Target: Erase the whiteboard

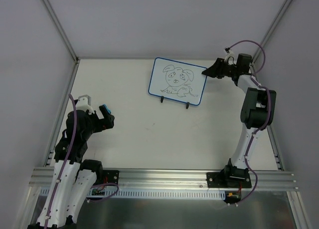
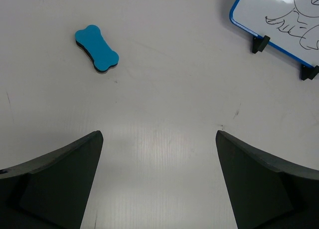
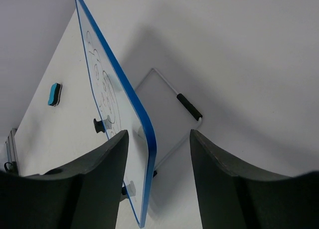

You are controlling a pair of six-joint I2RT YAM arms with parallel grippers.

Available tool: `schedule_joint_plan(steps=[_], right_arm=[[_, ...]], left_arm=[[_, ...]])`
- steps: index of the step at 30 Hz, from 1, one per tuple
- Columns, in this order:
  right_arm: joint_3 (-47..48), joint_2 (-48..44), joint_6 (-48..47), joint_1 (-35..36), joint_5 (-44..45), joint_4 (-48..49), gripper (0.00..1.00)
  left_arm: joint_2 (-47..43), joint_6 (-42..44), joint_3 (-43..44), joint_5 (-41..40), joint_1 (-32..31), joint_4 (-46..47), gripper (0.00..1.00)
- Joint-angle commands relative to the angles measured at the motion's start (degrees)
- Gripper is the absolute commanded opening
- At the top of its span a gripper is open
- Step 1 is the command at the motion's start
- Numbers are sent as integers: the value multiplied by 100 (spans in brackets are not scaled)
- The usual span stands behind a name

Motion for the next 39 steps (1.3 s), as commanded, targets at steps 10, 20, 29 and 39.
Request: schedule_joint_plan(steps=[10, 20, 29, 39], right_arm=[[295, 223, 181, -20, -962, 442, 47], [312, 285, 225, -20, -1174, 477, 14], [401, 118, 629, -29, -1525, 828, 0], [207, -259, 2578, -29, -1517, 3130, 0]], left_arm=[[19, 123, -1, 177, -4, 253, 99], [19, 123, -10, 204, -4, 253, 99], [36, 123, -19, 230, -4, 262, 99], [54, 114, -19, 239, 5, 271, 99]])
